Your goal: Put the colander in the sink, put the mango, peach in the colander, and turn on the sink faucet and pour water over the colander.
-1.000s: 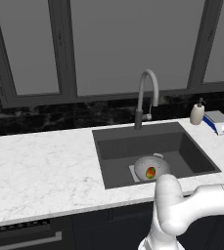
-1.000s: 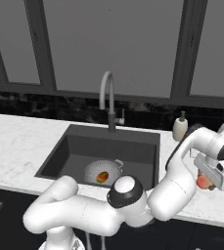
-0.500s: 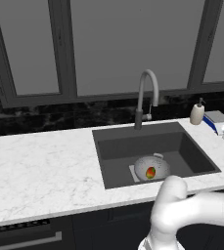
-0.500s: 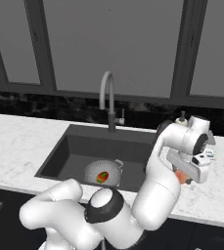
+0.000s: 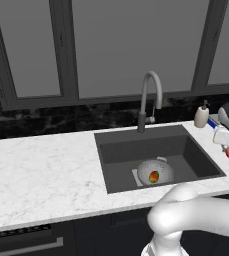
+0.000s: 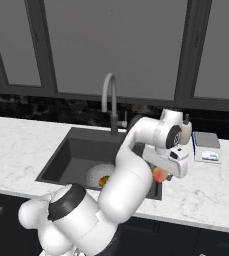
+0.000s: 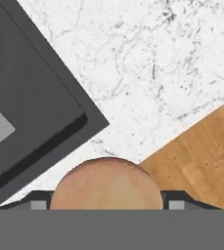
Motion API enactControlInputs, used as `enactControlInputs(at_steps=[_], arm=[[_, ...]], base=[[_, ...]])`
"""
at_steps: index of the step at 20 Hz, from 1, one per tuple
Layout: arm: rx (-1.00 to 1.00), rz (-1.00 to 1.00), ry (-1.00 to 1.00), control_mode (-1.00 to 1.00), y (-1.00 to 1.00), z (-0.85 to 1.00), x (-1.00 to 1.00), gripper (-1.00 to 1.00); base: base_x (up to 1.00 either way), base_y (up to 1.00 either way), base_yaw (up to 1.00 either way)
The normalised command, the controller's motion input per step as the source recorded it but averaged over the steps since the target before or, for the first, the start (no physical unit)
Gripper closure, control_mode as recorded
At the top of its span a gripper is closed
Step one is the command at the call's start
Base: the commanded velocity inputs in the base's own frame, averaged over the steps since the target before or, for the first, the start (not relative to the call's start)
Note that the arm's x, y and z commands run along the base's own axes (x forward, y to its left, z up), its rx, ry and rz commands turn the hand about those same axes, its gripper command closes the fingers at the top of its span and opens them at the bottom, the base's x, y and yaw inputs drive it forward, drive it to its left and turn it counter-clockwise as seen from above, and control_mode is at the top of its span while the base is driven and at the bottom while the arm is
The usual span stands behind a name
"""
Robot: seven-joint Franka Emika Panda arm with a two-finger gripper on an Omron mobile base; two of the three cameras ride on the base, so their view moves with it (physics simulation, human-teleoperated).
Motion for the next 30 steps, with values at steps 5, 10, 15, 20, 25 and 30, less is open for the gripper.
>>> enactControlInputs(at_steps=[5, 10, 15, 20, 25, 30], arm=[[-0.05, 0.15, -0.27, -1.00, 0.87, 0.08, -0.36, 1.00], [0.00, 0.09, -0.21, -1.00, 0.87, 0.17, -0.13, 1.00], [0.00, 0.02, -0.07, -1.00, 0.88, 0.08, 0.12, 1.00], [0.00, 0.07, 0.00, -1.00, 0.74, 0.07, 0.30, 1.00], [0.00, 0.16, 0.00, -1.00, 0.62, -0.01, 0.47, 1.00], [-0.01, 0.20, 0.00, -1.00, 0.37, -0.14, 0.68, 1.00]], base=[[0.00, 0.00, 0.00], [0.00, 0.00, 0.00], [0.00, 0.00, 0.00], [0.00, 0.00, 0.00], [0.00, 0.00, 0.00], [0.00, 0.00, 0.00]])
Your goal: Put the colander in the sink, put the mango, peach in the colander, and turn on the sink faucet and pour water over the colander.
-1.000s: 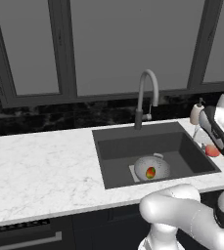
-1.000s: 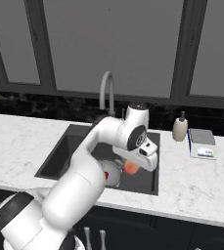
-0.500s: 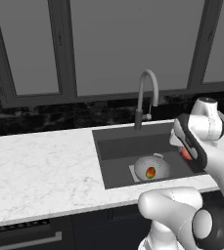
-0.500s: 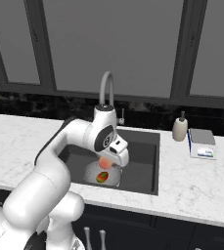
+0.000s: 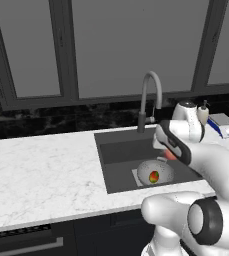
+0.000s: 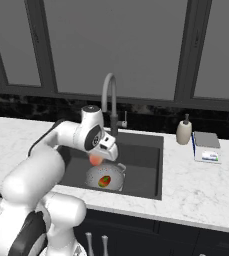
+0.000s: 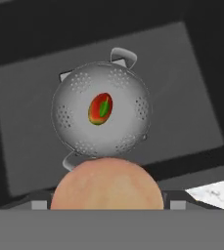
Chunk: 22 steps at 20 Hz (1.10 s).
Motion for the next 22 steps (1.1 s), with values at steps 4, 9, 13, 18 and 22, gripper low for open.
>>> enactControlInputs(at_steps=[4, 9, 13, 18, 22], arm=[[-0.06, 0.16, 0.00, -1.00, 0.31, -0.23, 0.63, 1.00], [-0.10, 0.06, 0.00, -1.00, 0.29, -0.39, 0.40, 1.00], [-0.14, -0.02, 0.00, -1.00, 0.11, -0.48, 0.07, 1.00], [-0.05, -0.18, 0.00, -1.00, 0.00, -0.36, 0.36, 1.00], [-0.02, -0.14, 0.00, -1.00, 0.00, -0.38, 0.40, 1.00]], base=[[0.00, 0.00, 0.00], [0.00, 0.00, 0.00], [0.00, 0.00, 0.00], [0.00, 0.00, 0.00], [0.00, 0.00, 0.00]])
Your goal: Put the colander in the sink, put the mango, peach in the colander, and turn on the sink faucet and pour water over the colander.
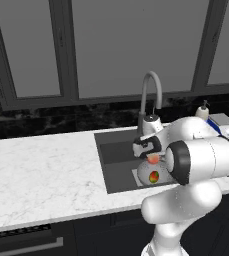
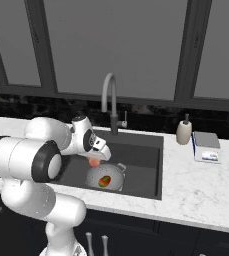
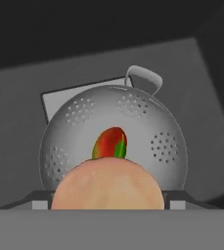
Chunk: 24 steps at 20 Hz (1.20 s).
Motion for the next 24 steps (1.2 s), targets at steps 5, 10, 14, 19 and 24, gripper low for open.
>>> enactControlInputs(at_steps=[5, 10, 14, 19, 24], arm=[[0.00, -0.07, 0.00, -1.00, -0.01, -0.40, 0.20, 1.00], [0.00, -0.03, 0.00, -1.00, -0.13, -0.37, 0.08, 1.00], [0.00, 0.00, 0.00, -1.00, -0.15, -0.33, 0.00, 1.00], [0.01, 0.00, 0.00, -1.00, -0.10, -0.33, 0.02, 1.00], [0.06, 0.00, 0.00, -1.00, -0.03, -0.32, 0.04, 1.00]], base=[[0.00, 0.00, 0.00], [0.00, 0.00, 0.00], [0.00, 0.00, 0.00], [0.00, 0.00, 0.00], [0.00, 0.00, 0.00]])
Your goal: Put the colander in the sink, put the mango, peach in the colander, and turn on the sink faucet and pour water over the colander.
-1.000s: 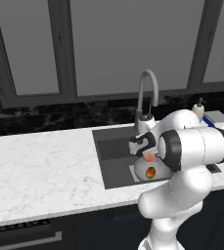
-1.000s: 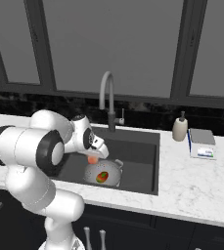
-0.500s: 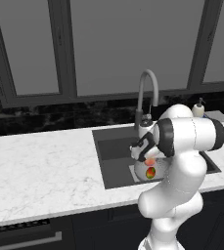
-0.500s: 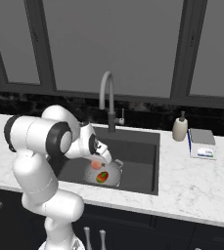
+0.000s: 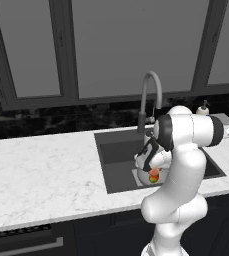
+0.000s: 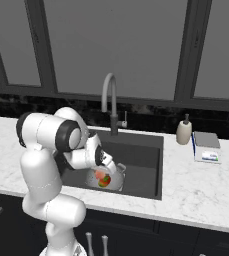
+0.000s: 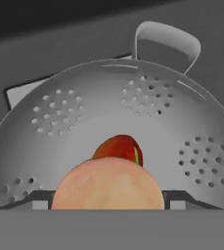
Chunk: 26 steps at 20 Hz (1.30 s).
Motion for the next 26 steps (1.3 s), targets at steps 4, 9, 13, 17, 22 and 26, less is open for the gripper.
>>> enactControlInputs(at_steps=[4, 9, 13, 17, 22, 26], arm=[[0.07, 0.00, 0.02, -1.00, 0.00, -0.33, 0.04, 1.00], [0.04, 0.00, 0.00, -1.00, 0.00, -0.25, 0.03, 1.00], [0.00, 0.00, 0.00, -1.00, -0.01, -0.24, 0.02, 1.00], [0.00, 0.00, 0.00, -1.00, -0.01, -0.13, -0.10, -1.00], [0.00, -0.01, 0.00, -1.00, 0.00, 0.00, -0.04, -1.00], [0.00, -0.02, 0.00, -1.00, 0.00, 0.05, -0.18, -1.00]], base=[[0.00, 0.00, 0.00], [0.00, 0.00, 0.00], [0.00, 0.00, 0.00], [0.00, 0.00, 0.00], [0.00, 0.00, 0.00], [0.00, 0.00, 0.00]])
